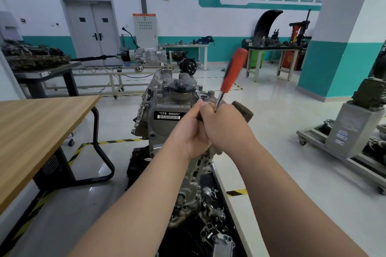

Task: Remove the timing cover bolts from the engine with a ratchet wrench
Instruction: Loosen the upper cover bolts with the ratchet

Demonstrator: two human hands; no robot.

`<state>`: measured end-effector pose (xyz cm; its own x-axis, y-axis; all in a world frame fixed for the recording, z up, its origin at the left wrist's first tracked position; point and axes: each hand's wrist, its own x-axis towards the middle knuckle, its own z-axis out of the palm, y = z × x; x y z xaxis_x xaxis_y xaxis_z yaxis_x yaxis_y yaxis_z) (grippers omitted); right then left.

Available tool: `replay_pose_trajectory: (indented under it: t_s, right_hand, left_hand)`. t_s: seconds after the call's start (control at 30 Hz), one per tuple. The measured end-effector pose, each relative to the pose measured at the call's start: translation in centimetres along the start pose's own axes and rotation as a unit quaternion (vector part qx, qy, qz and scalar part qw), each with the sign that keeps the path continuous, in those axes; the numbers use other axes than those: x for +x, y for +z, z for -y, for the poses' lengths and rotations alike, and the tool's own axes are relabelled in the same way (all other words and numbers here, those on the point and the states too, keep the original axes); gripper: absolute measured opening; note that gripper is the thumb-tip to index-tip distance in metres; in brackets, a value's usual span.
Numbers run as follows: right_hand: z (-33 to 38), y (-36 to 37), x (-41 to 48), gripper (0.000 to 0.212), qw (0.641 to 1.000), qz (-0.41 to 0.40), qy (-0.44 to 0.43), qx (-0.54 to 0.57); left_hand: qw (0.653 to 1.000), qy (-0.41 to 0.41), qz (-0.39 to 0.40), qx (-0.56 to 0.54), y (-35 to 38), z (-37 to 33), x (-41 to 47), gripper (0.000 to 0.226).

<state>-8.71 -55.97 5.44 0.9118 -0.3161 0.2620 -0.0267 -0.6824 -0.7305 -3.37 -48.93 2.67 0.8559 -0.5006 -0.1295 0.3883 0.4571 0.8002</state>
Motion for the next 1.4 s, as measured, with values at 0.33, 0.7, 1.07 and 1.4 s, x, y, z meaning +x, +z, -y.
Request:
replay_pose_trajectory:
  t_s: [0.33,0.7,1.07,1.4]
  right_hand:
    - [0.4,0.6,0.6,0.038,0.971,-0.033,-0.061,-0.230]
    - [-0.1,1.3,0.6,0.052,0.973,-0.025,-0.045,-0.225]
    - [-1.2,1.8,-0.2,0.048,0.941,0.129,0.113,0.292]
    - [-0.4,2.7,-0.6,0.026,0.721,0.191,0.192,0.638]
  left_hand:
    - [0.998,-0.025,0.036,-0.042,-0.6,0.6,0.5,0.041]
    - [0.999,-0.003,0.014,-0.051,-1.2,1.4,1.3,0.044]
    - [0.997,-0.040,-0.067,0.012,-1.3,1.7,1.8,0.043]
    - [0.998,0.001,-0.054,0.019,-2.3,0.4,1.0,0.042]
